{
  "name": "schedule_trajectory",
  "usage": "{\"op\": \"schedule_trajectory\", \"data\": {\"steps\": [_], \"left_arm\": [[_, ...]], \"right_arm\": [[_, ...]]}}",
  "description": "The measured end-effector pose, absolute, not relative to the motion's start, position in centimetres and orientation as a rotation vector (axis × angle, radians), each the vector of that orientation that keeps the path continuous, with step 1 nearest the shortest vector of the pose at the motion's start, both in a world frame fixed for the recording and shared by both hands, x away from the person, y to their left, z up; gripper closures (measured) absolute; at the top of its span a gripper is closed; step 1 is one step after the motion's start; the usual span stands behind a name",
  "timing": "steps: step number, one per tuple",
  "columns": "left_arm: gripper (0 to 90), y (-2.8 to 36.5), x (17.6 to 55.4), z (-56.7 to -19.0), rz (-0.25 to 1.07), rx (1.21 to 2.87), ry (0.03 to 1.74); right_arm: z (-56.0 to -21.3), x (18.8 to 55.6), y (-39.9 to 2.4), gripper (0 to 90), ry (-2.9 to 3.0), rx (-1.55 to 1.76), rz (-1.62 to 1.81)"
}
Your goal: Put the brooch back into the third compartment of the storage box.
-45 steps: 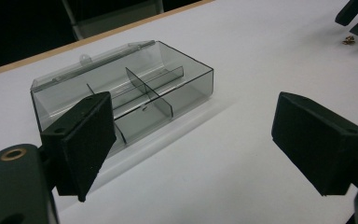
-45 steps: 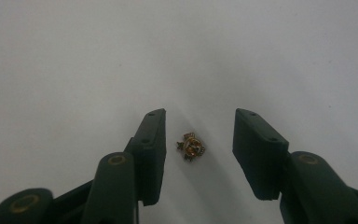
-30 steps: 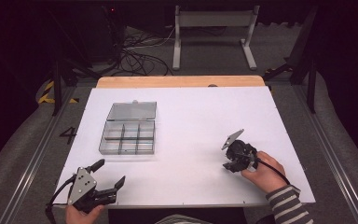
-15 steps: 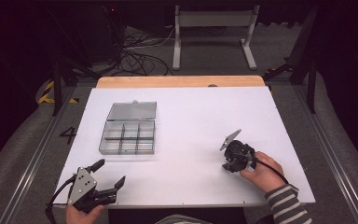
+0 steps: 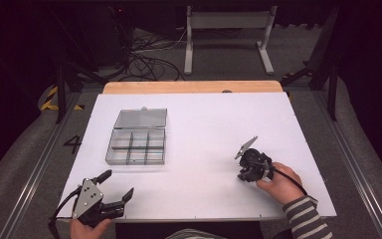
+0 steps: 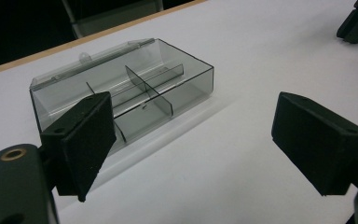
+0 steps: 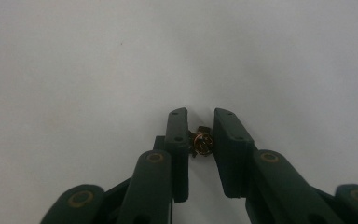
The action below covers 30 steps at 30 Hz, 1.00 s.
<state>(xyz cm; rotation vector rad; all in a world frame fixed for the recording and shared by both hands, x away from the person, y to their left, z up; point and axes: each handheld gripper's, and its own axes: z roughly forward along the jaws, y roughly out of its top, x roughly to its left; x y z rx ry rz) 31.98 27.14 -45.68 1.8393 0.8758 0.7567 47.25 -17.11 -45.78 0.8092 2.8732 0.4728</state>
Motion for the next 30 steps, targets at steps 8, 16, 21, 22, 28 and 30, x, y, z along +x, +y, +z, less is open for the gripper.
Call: {"op": "schedule_trajectory", "data": {"steps": [8, 16, 21, 22, 28, 30], "left_arm": [[14.2, 27.1, 32.0, -45.7, 0.757, 1.839, 0.877], [14.2, 27.2, 32.0, -45.7, 0.758, 1.837, 0.876], [14.2, 27.2, 32.0, -45.7, 0.759, 1.837, 0.879], [14.2, 27.2, 32.0, -45.7, 0.759, 1.837, 0.879], [14.2, 27.1, 32.0, -45.7, 0.759, 1.837, 0.879], [14.2, 27.2, 32.0, -45.7, 0.759, 1.837, 0.878]], "right_arm": [[-45.7, 47.0, -17.1, 78.0, 2.860, 0.797, 0.474], [-45.0, 46.9, -17.4, 78.1, 2.835, 0.794, 0.533], [-44.3, 46.7, -17.6, 78.2, 2.791, 0.793, 0.607], [-44.3, 46.7, -17.6, 78.2, 2.791, 0.793, 0.607], [-43.7, 46.5, -17.9, 78.3, 2.750, 0.792, 0.668], [-43.3, 46.4, -18.0, 78.3, 2.726, 0.787, 0.718]]}}
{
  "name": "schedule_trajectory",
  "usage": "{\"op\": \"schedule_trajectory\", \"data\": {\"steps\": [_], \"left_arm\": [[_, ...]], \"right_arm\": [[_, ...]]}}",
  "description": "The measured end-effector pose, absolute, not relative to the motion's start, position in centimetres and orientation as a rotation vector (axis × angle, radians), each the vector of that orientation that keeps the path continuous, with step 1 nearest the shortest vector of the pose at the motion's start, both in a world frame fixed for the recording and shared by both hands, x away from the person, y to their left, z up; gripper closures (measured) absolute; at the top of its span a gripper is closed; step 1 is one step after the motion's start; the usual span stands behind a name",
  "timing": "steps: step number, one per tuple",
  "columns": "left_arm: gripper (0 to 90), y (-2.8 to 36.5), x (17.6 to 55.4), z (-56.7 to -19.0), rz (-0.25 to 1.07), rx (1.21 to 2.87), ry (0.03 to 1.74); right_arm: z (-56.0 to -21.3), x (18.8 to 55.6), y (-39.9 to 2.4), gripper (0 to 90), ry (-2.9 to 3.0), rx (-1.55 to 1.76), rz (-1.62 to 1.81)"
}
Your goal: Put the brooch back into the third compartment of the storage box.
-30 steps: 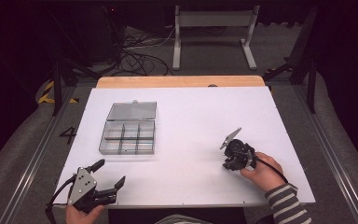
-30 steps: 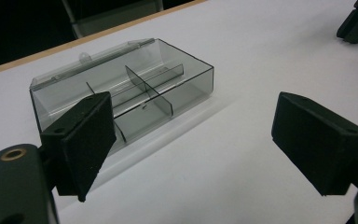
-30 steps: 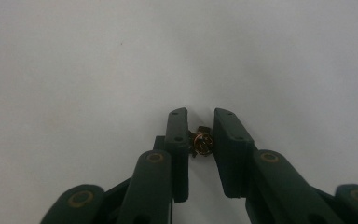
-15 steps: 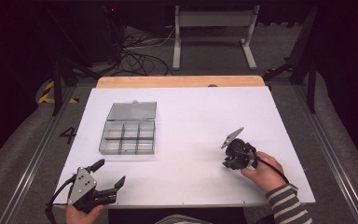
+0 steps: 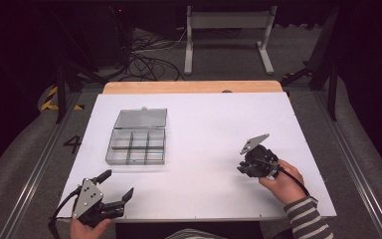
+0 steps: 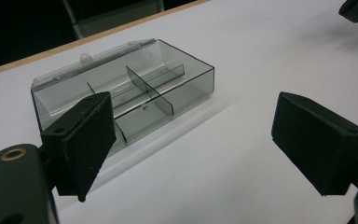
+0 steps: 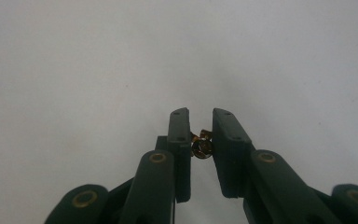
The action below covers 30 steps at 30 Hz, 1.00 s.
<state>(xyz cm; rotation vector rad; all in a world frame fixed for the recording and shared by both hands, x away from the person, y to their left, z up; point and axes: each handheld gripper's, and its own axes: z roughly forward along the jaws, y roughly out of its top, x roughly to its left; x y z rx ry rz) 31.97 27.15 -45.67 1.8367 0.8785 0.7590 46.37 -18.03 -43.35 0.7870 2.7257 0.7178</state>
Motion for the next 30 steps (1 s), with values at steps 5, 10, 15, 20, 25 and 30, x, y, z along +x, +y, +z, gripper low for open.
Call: {"op": "schedule_trajectory", "data": {"steps": [5, 10, 15, 20, 25, 30], "left_arm": [[14.2, 27.1, 32.0, -45.7, 0.760, 1.835, 0.879], [14.2, 27.1, 32.0, -45.7, 0.759, 1.836, 0.880], [14.2, 27.1, 32.0, -45.7, 0.761, 1.834, 0.888], [14.2, 27.1, 32.1, -45.7, 0.761, 1.829, 0.895], [14.2, 27.2, 32.1, -45.7, 0.771, 1.835, 0.888], [14.2, 27.3, 32.2, -45.7, 0.768, 1.836, 0.893]], "right_arm": [[-42.7, 46.2, -18.5, 78.3, 2.680, 0.778, 0.829], [-42.3, 46.1, -18.8, 78.3, 2.658, 0.771, 0.893], [-42.0, 45.9, -19.0, 78.3, 2.638, 0.747, 0.925], [-41.8, 45.8, -19.0, 78.3, 2.627, 0.732, 0.966], [-41.5, 45.7, -18.8, 78.3, 2.625, 0.713, 0.974], [-40.9, 45.8, -18.4, 78.3, 2.634, 0.693, 1.002]]}}
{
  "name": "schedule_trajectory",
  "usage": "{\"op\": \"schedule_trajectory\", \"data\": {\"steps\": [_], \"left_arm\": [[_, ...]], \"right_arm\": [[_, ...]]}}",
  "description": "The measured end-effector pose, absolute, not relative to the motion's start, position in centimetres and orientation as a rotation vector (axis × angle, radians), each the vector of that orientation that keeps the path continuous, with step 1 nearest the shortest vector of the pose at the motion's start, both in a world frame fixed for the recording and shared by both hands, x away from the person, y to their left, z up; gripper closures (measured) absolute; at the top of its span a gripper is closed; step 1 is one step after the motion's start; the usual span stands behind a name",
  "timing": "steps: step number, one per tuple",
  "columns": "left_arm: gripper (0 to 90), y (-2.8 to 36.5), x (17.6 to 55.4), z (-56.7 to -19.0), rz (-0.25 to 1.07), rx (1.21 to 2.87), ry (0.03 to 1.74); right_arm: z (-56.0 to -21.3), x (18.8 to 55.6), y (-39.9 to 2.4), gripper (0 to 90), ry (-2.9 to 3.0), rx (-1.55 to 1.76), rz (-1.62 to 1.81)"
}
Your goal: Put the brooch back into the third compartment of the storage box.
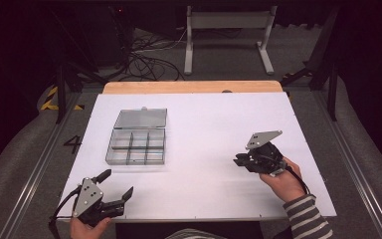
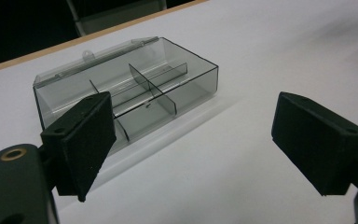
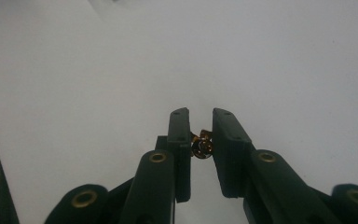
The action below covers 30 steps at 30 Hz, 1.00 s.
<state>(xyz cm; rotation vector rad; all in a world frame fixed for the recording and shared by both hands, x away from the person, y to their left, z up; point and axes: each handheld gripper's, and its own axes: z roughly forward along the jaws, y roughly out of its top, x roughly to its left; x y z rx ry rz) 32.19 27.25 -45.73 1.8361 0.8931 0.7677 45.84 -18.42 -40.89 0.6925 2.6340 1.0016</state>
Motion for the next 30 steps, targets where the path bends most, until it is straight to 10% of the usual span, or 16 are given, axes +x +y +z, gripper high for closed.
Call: {"op": "schedule_trajectory", "data": {"steps": [30], "left_arm": [[14.2, 27.3, 32.1, -45.7, 0.763, 1.836, 0.889]], "right_arm": [[-38.1, 48.9, -11.7, 78.2, 2.667, 0.610, 1.068]]}}
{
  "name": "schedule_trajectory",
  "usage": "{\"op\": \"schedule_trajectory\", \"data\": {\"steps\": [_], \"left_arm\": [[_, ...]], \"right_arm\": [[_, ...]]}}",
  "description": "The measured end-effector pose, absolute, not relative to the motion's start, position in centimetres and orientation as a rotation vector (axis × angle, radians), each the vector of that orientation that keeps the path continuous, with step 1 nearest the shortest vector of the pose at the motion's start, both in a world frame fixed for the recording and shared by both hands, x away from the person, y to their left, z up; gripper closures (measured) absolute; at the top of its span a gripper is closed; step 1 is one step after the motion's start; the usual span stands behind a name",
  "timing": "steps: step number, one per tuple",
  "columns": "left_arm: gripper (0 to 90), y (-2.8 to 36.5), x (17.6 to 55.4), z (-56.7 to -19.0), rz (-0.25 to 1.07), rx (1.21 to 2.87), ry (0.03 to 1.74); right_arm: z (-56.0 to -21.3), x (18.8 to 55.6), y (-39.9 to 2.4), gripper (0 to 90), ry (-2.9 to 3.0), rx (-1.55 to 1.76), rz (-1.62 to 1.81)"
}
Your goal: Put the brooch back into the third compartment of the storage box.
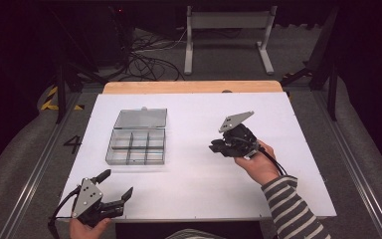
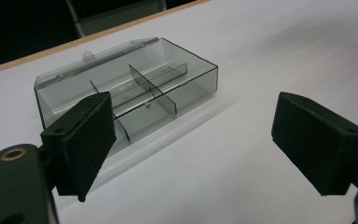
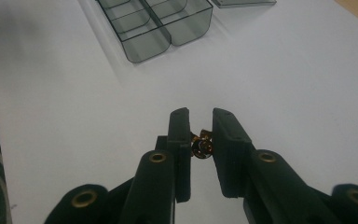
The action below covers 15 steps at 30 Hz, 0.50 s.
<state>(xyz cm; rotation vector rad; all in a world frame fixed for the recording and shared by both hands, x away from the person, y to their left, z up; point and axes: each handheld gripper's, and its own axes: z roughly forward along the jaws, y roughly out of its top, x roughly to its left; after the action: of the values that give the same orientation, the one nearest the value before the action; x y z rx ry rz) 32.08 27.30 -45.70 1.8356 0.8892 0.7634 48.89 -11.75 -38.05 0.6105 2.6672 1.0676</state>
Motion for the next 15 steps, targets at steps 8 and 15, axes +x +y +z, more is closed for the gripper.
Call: {"op": "schedule_trajectory", "data": {"steps": [8, 15], "left_arm": [[14.2, 27.30, 32.05, -45.70, 0.765, 1.835, 0.889], [14.2, 27.32, 32.05, -45.71, 0.765, 1.834, 0.890]], "right_arm": [[-37.88, 49.22, -10.84, 78.2, 2.661, 0.599, 1.079], [-37.67, 49.17, -10.61, 78.2, 2.638, 0.591, 1.088]]}}
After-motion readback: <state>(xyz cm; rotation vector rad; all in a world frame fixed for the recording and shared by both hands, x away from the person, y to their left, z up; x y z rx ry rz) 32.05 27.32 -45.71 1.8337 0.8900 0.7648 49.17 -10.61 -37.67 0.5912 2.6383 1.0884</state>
